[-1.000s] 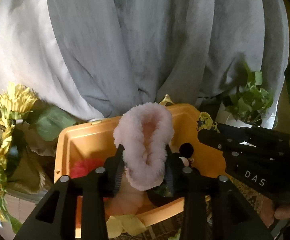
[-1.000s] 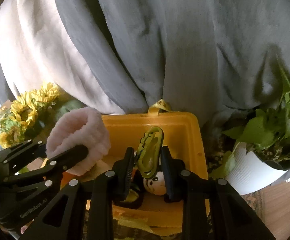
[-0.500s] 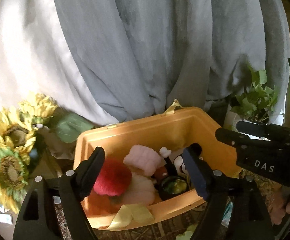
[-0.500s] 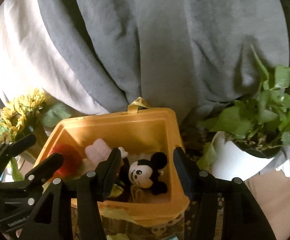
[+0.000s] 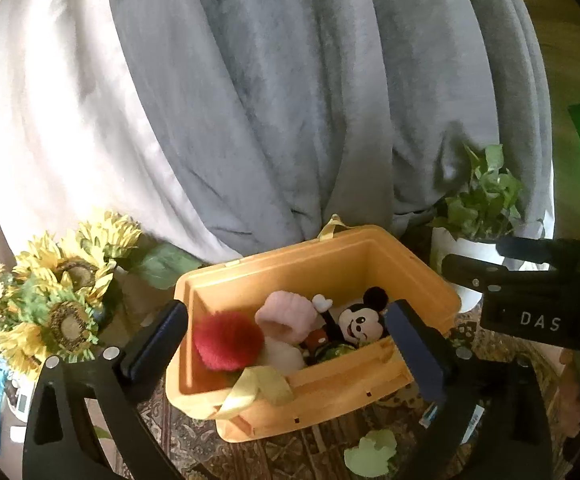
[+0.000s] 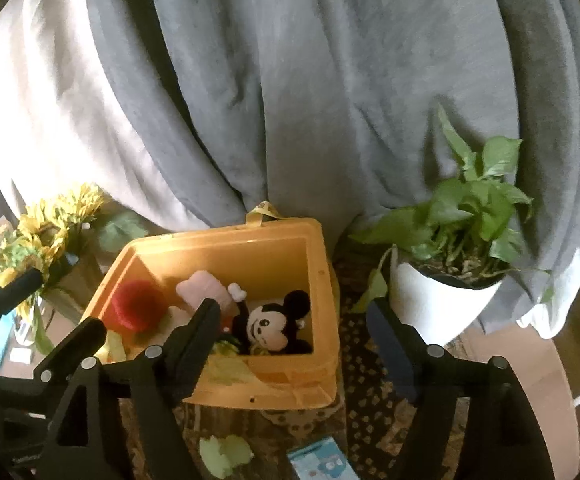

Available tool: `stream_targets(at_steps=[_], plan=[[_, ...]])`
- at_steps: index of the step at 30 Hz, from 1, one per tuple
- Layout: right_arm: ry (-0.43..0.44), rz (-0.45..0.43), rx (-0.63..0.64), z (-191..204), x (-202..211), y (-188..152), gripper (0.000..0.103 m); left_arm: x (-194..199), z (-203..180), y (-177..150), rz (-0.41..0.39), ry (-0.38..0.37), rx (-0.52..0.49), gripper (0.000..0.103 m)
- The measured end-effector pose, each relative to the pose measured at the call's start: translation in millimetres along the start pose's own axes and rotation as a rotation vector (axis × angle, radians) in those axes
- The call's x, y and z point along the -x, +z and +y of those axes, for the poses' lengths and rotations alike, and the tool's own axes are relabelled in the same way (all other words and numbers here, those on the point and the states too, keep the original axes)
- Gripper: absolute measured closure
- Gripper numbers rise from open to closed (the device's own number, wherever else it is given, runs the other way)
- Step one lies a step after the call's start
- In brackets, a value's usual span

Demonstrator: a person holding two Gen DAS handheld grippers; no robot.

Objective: Organize soft objects
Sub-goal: 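Open the left tool to drop the pink ring into the crate, then withdraw both tools from the crate toward the green sponge and card box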

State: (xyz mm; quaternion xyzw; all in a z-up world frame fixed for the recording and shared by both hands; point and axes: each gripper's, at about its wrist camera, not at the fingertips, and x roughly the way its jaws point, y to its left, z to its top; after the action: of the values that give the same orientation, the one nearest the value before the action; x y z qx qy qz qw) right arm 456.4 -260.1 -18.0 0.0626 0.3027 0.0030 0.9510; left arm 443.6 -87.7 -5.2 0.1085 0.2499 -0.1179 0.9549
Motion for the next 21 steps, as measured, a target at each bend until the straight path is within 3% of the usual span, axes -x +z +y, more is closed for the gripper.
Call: stream_targets(at_steps=[11, 21], plan=[[-0.02, 0.001, 0.044, 1, 25, -26, 0.022, 15, -10, -26, 0.03, -0.039, 0.009, 0.0], [-0.029, 0.07, 0.058, 1, 26, -57, 0.022, 14, -17, -60, 0.115, -0.078, 0.023, 0.0]])
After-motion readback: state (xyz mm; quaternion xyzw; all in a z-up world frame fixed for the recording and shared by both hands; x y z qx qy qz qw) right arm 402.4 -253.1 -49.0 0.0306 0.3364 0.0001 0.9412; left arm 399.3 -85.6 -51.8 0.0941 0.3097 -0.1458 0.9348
